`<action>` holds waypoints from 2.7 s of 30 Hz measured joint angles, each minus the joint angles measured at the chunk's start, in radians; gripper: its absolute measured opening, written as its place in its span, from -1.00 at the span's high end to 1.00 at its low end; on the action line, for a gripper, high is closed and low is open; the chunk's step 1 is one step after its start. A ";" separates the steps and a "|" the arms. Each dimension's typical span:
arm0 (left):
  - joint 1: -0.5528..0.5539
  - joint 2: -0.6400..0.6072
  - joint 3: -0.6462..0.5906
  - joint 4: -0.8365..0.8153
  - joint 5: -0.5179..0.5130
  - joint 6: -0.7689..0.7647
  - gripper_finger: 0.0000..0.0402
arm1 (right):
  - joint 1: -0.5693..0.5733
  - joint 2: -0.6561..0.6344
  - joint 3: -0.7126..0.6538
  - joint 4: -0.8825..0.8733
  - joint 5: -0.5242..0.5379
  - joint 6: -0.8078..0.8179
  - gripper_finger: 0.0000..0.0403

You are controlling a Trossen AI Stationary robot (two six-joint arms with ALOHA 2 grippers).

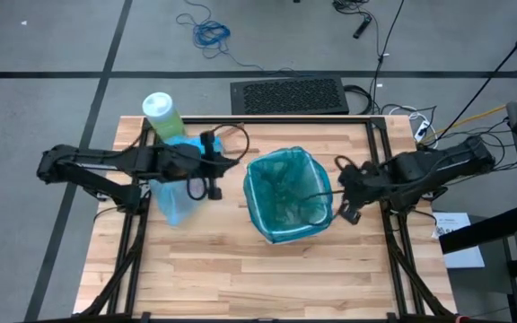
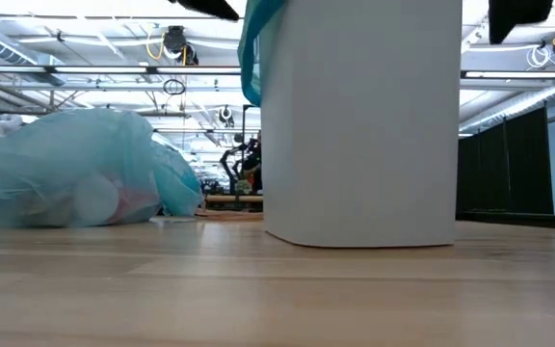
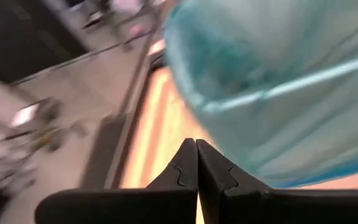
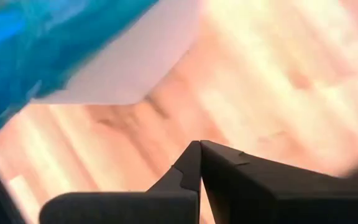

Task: Place trash/remove bag and relplace
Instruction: Insert the plastic bag in the white trash bin

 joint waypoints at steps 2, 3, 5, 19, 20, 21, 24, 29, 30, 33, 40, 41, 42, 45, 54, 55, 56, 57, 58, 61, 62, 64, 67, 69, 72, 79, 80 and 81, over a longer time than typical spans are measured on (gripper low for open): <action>0.000 -0.022 0.000 0.013 0.092 -0.023 1.00 | 0.038 0.000 0.065 -0.084 0.068 0.029 1.00; -0.001 -0.026 -0.001 0.027 0.150 -0.032 1.00 | 0.062 0.000 0.098 -0.097 0.091 0.034 1.00; -0.006 -0.028 -0.025 0.094 0.270 -0.053 1.00 | 0.114 0.000 0.161 -0.093 0.144 0.033 1.00; -0.077 0.038 -0.347 0.686 0.435 -0.246 1.00 | 0.239 0.066 0.179 0.045 0.358 -0.072 1.00; -0.081 0.045 -0.348 0.706 0.434 -0.256 1.00 | 0.236 0.076 0.173 0.070 0.358 -0.091 1.00; -0.087 0.052 -0.348 0.715 0.431 -0.262 1.00 | 0.234 0.088 0.169 0.091 0.357 -0.106 1.00; -0.104 0.073 -0.349 0.716 0.389 -0.264 1.00 | 0.227 0.123 0.157 0.119 0.349 -0.129 1.00; -0.116 0.094 -0.349 0.715 0.305 -0.264 1.00 | 0.220 0.170 0.127 0.125 0.317 -0.088 1.00; -0.116 0.095 -0.349 0.714 0.288 -0.264 1.00 | 0.220 0.179 0.120 0.131 0.313 -0.075 1.00; -0.112 0.095 -0.349 0.711 0.259 -0.260 1.00 | 0.220 0.203 0.109 0.145 0.288 -0.045 1.00; -0.066 0.085 -0.349 0.701 0.255 -0.209 1.00 | 0.231 0.267 0.107 0.184 0.262 -0.011 1.00; -0.058 0.082 -0.349 0.701 0.255 -0.206 1.00 | 0.232 0.276 0.107 0.185 0.257 -0.006 1.00; -0.049 0.074 -0.349 0.691 0.255 -0.203 1.00 | 0.234 0.286 0.107 0.186 0.248 -0.003 1.00; -0.025 0.041 -0.349 0.660 0.255 -0.201 1.00 | 0.236 0.315 0.107 0.192 0.239 -0.001 1.00; -0.029 -0.188 -0.349 0.476 0.182 -0.175 1.00 | 0.298 0.270 0.107 0.085 0.252 0.072 1.00; -0.036 -0.214 -0.349 0.459 0.171 -0.178 1.00 | 0.316 0.256 0.107 0.080 0.273 0.086 1.00; -0.046 -0.236 -0.349 0.444 0.171 -0.181 1.00 | 0.335 0.243 0.107 0.083 0.295 0.095 1.00; -0.062 -0.250 -0.349 0.441 0.170 -0.182 1.00 | 0.358 0.232 0.107 0.089 0.318 0.100 1.00; -0.084 -0.256 -0.349 0.442 0.172 -0.183 1.00 | 0.381 0.222 0.107 0.096 0.339 0.102 1.00; -0.152 -0.241 -0.349 0.428 0.161 -0.183 1.00 | 0.447 0.219 0.107 0.168 0.371 0.035 1.00; -0.173 -0.228 -0.349 0.428 0.135 -0.183 1.00 | 0.465 0.221 0.107 0.195 0.369 0.009 1.00; -0.208 -0.193 -0.349 0.424 0.072 -0.184 1.00 | 0.491 0.221 0.107 0.249 0.371 -0.038 1.00; -0.242 -0.146 -0.349 0.438 -0.007 -0.195 1.00 | 0.508 0.220 0.107 0.286 0.441 -0.081 1.00; -0.247 -0.113 -0.349 0.458 -0.014 -0.209 1.00 | 0.503 0.224 0.107 0.285 0.490 -0.092 1.00; -0.253 -0.068 -0.349 0.462 -0.014 -0.211 1.00 | 0.478 0.241 0.107 0.282 0.518 -0.104 1.00; -0.253 -0.016 -0.349 0.465 -0.052 -0.235 1.00 | 0.408 0.338 0.107 0.245 0.421 -0.102 1.00; -0.253 -0.016 -0.349 0.465 -0.054 -0.235 1.00 | 0.401 0.348 0.107 0.243 0.396 -0.113 1.00; -0.252 -0.016 -0.349 0.467 -0.055 -0.235 1.00 | 0.398 0.350 0.107 0.233 0.378 -0.120 1.00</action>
